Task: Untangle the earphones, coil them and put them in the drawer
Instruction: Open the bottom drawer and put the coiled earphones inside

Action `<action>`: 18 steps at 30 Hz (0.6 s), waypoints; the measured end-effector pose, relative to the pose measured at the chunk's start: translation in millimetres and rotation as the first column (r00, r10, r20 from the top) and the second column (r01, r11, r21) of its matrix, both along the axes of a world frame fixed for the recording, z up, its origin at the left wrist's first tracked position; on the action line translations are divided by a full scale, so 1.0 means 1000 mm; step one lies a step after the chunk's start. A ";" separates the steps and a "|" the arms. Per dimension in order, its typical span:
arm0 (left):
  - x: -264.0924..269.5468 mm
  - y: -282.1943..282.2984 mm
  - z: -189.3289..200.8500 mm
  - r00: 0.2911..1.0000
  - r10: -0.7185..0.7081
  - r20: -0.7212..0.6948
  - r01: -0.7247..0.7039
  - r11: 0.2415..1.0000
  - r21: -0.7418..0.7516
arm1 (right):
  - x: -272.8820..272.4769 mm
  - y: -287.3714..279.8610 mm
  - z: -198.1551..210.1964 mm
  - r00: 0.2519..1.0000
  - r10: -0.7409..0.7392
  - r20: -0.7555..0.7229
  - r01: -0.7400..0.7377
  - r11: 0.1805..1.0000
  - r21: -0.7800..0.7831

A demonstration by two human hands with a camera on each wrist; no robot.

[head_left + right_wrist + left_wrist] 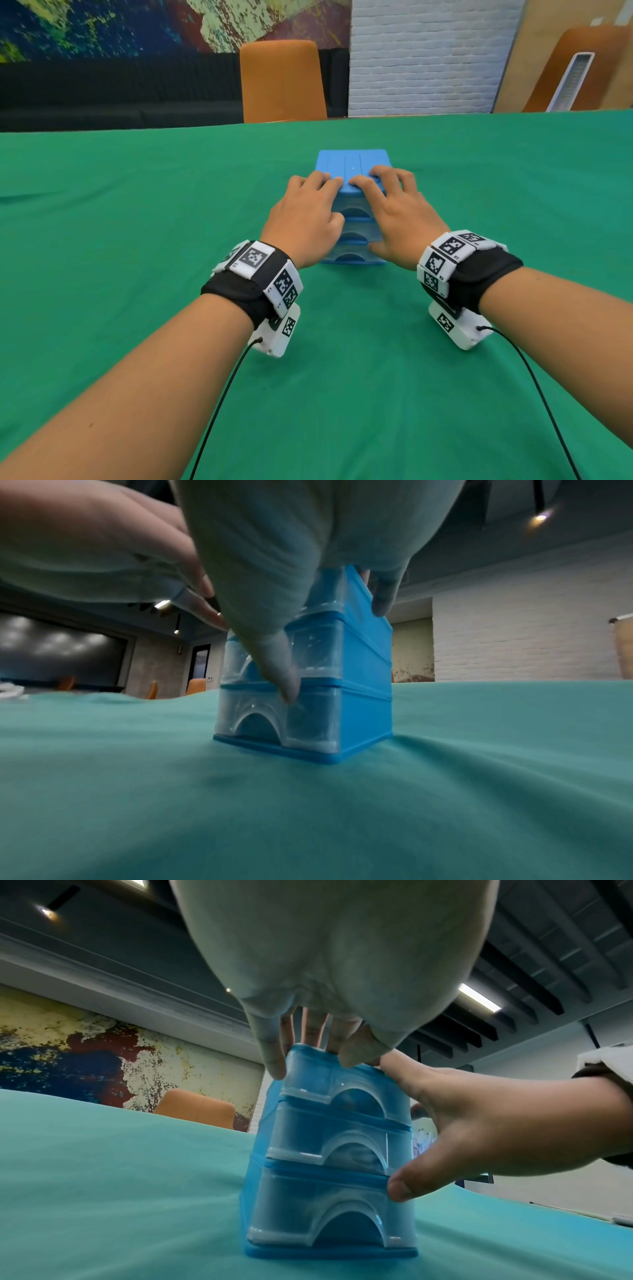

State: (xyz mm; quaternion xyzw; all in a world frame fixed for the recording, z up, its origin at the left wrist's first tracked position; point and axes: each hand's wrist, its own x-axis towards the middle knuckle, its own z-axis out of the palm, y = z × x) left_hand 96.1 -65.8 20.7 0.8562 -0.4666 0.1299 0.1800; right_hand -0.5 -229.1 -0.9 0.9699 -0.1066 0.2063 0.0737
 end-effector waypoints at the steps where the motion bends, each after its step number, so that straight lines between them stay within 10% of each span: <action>1: 0.000 0.000 0.000 1.000 -0.002 -0.005 0.002 1.000 -0.008 | -0.001 0.000 0.002 1.000 0.020 0.009 -0.020 0.997 0.074; 9: -0.008 -0.005 0.001 0.993 -0.027 -0.115 0.016 0.995 -0.096 | 0.011 -0.005 0.021 0.996 -0.019 0.092 -0.036 0.830 0.557; 18: -0.005 -0.006 0.006 0.995 -0.018 -0.097 0.011 0.997 -0.076 | 0.013 -0.016 0.027 0.998 0.019 0.058 -0.052 0.763 0.645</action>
